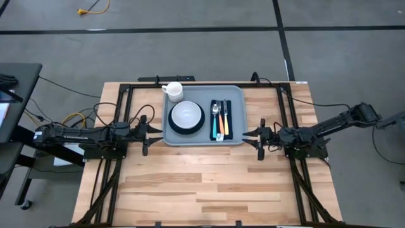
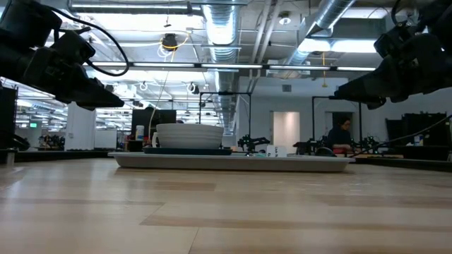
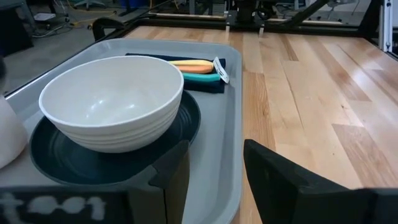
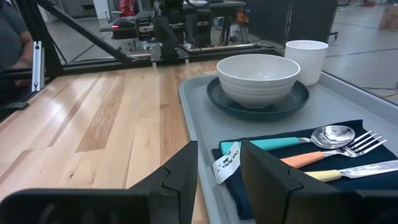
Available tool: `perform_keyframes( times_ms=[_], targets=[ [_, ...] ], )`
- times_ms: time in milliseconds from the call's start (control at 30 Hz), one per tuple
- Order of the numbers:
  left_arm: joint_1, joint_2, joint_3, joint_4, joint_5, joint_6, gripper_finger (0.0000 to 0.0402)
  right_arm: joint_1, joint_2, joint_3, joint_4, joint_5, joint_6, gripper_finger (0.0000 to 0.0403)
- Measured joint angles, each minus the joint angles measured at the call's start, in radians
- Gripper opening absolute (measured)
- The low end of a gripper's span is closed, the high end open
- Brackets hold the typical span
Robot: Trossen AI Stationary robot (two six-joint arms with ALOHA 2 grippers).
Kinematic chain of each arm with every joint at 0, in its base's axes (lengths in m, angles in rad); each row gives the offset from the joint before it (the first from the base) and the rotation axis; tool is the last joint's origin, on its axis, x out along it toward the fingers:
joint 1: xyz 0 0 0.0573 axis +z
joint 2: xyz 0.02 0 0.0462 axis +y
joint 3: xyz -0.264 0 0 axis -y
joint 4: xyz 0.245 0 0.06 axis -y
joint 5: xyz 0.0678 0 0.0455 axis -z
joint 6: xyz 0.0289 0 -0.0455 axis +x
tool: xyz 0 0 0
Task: Set up tray
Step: Return to home position
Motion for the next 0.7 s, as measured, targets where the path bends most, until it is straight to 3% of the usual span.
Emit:
perform_keyframes(
  times_ms=[700],
  targets=[
    [0.000, 0.000, 0.000, 0.000, 0.000, 0.003, 0.0142, 0.000, 0.000, 0.000, 0.000, 0.000, 0.000, 0.0113]
  ],
)
